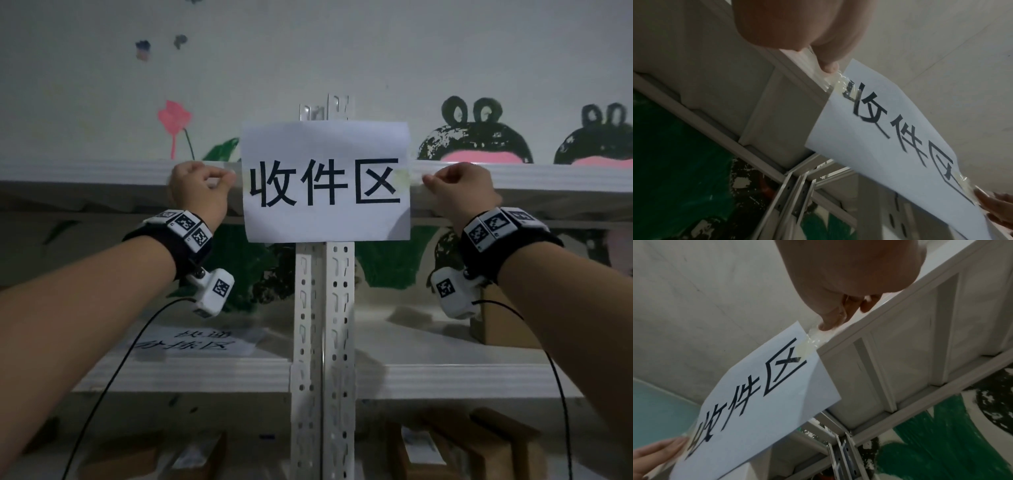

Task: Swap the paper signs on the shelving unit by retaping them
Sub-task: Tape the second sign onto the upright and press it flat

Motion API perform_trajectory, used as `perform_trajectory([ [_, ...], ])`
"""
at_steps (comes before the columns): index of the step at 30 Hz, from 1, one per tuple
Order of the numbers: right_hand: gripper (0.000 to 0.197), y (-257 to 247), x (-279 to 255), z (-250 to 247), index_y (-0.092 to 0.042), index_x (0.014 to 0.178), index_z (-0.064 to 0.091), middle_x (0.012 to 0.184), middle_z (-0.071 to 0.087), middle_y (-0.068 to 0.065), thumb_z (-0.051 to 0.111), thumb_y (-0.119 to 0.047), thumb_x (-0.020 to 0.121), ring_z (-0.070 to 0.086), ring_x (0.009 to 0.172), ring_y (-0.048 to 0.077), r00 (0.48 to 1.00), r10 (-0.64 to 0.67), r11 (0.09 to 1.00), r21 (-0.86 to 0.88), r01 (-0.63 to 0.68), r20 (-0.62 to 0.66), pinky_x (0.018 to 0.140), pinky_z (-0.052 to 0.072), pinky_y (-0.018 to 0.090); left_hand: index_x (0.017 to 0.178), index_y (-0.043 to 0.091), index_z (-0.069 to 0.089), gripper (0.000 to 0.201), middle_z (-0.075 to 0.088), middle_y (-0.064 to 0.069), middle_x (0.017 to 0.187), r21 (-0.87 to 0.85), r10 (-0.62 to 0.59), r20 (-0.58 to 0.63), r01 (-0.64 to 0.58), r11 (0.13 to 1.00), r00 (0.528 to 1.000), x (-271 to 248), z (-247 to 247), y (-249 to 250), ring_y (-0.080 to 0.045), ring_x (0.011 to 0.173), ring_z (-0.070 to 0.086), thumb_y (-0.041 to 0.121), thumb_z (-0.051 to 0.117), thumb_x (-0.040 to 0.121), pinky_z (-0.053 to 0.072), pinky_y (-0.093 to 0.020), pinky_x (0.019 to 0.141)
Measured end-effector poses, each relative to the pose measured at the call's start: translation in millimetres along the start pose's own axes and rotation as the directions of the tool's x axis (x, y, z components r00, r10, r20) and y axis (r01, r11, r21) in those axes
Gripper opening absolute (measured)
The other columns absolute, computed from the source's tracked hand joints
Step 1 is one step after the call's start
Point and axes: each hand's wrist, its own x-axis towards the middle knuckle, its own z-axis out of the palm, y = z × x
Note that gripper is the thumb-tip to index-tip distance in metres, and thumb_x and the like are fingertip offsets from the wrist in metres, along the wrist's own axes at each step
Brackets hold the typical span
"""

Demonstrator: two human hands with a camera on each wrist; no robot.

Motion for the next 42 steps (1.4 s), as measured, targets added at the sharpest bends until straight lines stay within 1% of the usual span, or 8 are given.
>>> perform_trajectory([
  [5, 0.042, 9, 13, 14, -0.029, 0.086, 0.07, 0.078, 0.071, -0.016, 0.071, -0.068, 0.071, 0.065, 0.083, 0.01, 0.999, -0.01, 0.999, -0.041, 0.008, -0.046, 0.105, 0.044, 0.053, 0.079, 0.038, 0.072, 0.012, 0.032, 0.005, 0.169, 0.11, 0.041, 0.06, -0.048, 0.993, 0.997, 4, 9, -3, -0.028, 0.161, 0.01, 0.042, 0.077, 0.089, 0.005, -0.055, 0.13],
  [10, 0.05, 22, 20, 17, -0.032, 0.082, 0.069, 0.077, 0.073, -0.016, 0.069, -0.077, 0.06, 0.07, 0.082, 0.006, 0.995, -0.064, 0.997, 0.031, 0.067, -0.083, 0.101, 0.05, 0.053, 0.084, 0.037, 0.076, 0.018, 0.046, 0.012, 0.152, 0.115, 0.039, -0.047, -0.034, 0.993, 0.998, 4, 10, -6, -0.025, 0.149, 0.031, 0.053, 0.08, 0.076, 0.025, -0.048, 0.125],
  [16, 0.049, 18, 18, 10, -0.028, 0.092, 0.068, 0.088, 0.071, -0.016, 0.065, -0.073, 0.074, 0.063, 0.092, 0.01, 0.989, -0.114, 0.981, -0.167, 0.098, -0.091, 0.121, 0.006, 0.059, 0.081, 0.034, 0.067, 0.027, 0.053, 0.014, 0.137, 0.218, 0.054, -0.073, -0.037, 0.975, 0.996, 9, 4, -1, -0.023, 0.145, 0.036, 0.057, 0.078, 0.073, 0.02, -0.054, 0.125],
  [20, 0.053, 27, 20, 13, -0.032, 0.093, 0.068, 0.08, 0.071, -0.014, 0.068, -0.078, 0.067, 0.068, 0.084, 0.008, 0.987, -0.133, 0.989, -0.073, 0.127, -0.091, 0.111, 0.042, 0.054, 0.12, 0.032, 0.065, 0.036, 0.054, 0.007, 0.144, 0.272, 0.123, -0.064, -0.101, 0.957, 0.99, 13, 6, -1, -0.02, 0.154, 0.032, 0.043, 0.069, 0.086, -0.006, -0.06, 0.125],
  [22, 0.054, 25, 18, 12, -0.034, 0.097, 0.069, 0.094, 0.071, -0.012, 0.069, -0.078, 0.066, 0.069, 0.092, 0.012, 0.985, -0.14, 0.988, -0.072, 0.134, -0.096, 0.098, 0.054, 0.047, 0.133, 0.032, 0.064, 0.042, 0.055, 0.0, 0.142, 0.366, 0.205, -0.026, -0.181, 0.913, 0.979, 16, 2, -3, -0.022, 0.144, 0.044, 0.039, 0.06, 0.092, -0.001, -0.059, 0.125],
  [26, 0.042, 14, 12, 5, -0.03, 0.11, 0.069, 0.137, 0.049, 0.006, 0.074, -0.06, 0.08, 0.045, 0.131, 0.026, 0.972, -0.214, 0.958, -0.214, 0.191, -0.092, 0.111, 0.038, 0.04, 0.136, 0.032, 0.065, 0.039, 0.05, -0.007, 0.137, 0.513, 0.294, 0.1, -0.303, 0.803, 0.95, 21, -6, -7, -0.03, 0.131, 0.046, 0.041, 0.05, 0.1, 0.023, -0.053, 0.115],
  [34, 0.04, 18, 11, 5, -0.017, 0.102, 0.075, 0.142, 0.052, 0.0, 0.07, -0.054, 0.088, 0.049, 0.13, 0.017, 0.956, -0.287, 0.931, -0.256, 0.262, -0.063, 0.103, 0.031, 0.026, 0.138, 0.037, 0.06, 0.056, 0.048, -0.006, 0.136, 0.58, 0.212, 0.199, -0.29, 0.761, 0.957, 26, -16, 3, -0.028, 0.133, 0.044, 0.068, 0.051, 0.092, 0.028, -0.053, 0.106],
  [42, 0.031, -19, -7, 10, -0.023, 0.115, 0.062, 0.132, 0.055, 0.002, 0.067, -0.027, 0.084, 0.052, 0.123, 0.023, 0.928, -0.333, 0.896, -0.363, 0.257, -0.165, 0.109, 0.039, 0.043, 0.125, 0.022, 0.06, 0.053, 0.059, -0.007, 0.134, 0.589, 0.15, 0.184, -0.231, 0.775, 0.971, 24, -4, 18, -0.032, 0.131, 0.046, 0.059, 0.044, 0.09, 0.029, -0.054, 0.107],
])
